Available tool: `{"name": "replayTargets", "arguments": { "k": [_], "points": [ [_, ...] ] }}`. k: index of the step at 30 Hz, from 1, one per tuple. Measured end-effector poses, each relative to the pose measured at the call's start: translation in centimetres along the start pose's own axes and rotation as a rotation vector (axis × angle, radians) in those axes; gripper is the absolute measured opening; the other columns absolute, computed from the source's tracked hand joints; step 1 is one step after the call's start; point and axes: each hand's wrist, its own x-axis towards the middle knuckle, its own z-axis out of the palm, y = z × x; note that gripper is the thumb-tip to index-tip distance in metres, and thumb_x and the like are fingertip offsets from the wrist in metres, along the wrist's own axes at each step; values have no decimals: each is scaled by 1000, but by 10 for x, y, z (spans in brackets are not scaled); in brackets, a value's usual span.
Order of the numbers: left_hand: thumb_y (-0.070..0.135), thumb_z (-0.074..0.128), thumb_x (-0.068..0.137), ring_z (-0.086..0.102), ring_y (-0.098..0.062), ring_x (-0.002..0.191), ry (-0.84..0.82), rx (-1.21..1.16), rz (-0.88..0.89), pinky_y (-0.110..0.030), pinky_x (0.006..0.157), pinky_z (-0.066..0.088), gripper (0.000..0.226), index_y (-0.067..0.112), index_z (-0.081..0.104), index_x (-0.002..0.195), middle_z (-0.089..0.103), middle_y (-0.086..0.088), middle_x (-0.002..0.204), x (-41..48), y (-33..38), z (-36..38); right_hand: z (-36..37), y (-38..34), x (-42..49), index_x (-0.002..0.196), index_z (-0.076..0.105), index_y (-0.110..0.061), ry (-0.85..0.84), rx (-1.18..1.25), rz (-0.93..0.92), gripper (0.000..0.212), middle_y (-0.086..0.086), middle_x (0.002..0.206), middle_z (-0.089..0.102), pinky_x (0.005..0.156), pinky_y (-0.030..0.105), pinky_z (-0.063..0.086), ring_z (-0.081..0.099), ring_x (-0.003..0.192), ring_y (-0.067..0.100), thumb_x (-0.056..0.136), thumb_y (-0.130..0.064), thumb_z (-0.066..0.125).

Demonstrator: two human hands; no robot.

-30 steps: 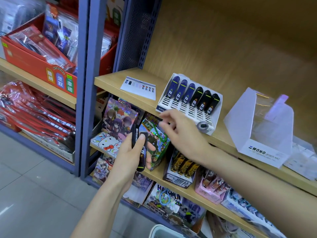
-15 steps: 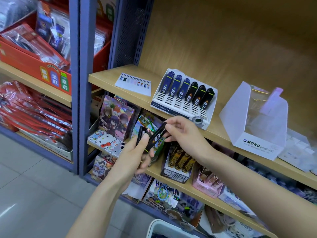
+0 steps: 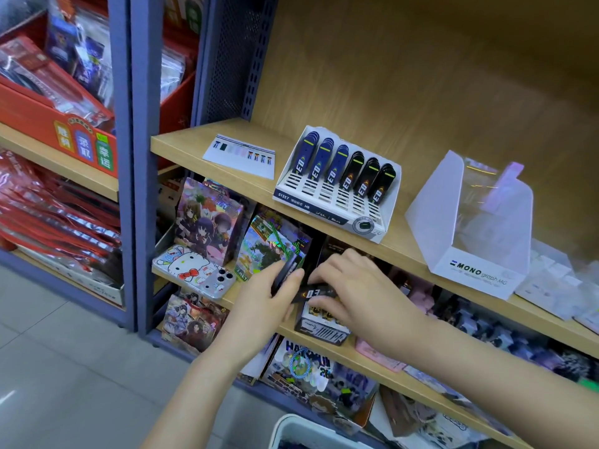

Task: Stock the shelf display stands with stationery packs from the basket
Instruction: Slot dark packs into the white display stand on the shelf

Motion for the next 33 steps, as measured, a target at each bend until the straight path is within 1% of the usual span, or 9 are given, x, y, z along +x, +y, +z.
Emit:
{"name": "replayTargets", "arguments": {
  "k": [3,5,7,9,12,15,18,26,33],
  "points": [
    [36,42,98,37,-8,48,5,-1,-3,-23,53,32,36,12,53,74,41,8,50,-1,0,2,-5,-5,0,98,54,-23,-66,142,6,16,-11,90,51,75,24,34,41,84,7,93,-38,54],
    [39,35,99,37,-8,46,46,-23,-31,-21,52,31,39,9,52,83,43,7,46,-1,1,1,-11,-1,1,90,48,-24,-80,231,79,14,-13,78,48,64,25,36,43,68,3,93,-36,55],
    [42,31,99,36,-8,47,93,-51,-68,-26,56,32,37,11,47,89,45,7,49,1,-1,0,-22,9,6,89,42,-25,16,365,191,15,-10,71,52,60,26,43,52,62,3,94,-31,55],
    [41,30,99,33,-7,44,123,-67,-93,-28,57,30,32,15,41,85,46,7,53,3,-3,-2,-38,23,15,99,39,-22,171,608,319,17,-1,71,61,64,31,53,63,63,13,94,-22,55],
    [36,31,101,32,-5,41,133,-87,-94,-25,52,28,31,13,40,82,50,2,60,5,-5,-1,-60,49,37,100,37,-15,400,786,406,14,5,72,64,65,29,57,67,62,14,96,-13,50],
    [33,29,102,33,-4,38,163,-120,-111,-21,45,26,39,2,48,89,51,-2,63,8,-7,-2,-68,71,59,87,41,-22,551,789,438,14,0,73,59,68,30,56,67,67,16,100,-16,41],
    [32,28,103,35,-4,41,225,-138,-146,-28,46,25,42,6,54,82,50,3,61,11,-10,-4,-63,84,78,94,50,-14,608,734,460,8,-1,75,58,67,24,57,65,65,8,98,-12,44],
    [31,28,102,34,-3,38,237,-133,-153,-27,46,24,40,12,54,78,46,4,55,13,-14,-6,-50,96,92,94,52,-11,512,614,423,5,5,77,64,69,21,57,64,59,0,96,-9,48],
    [30,28,103,34,-4,40,230,-115,-158,-26,47,24,41,12,55,78,46,0,59,16,-16,-5,-57,101,90,104,47,-19,477,556,341,16,14,90,66,75,26,57,67,74,18,94,-7,52]
  ]
}}
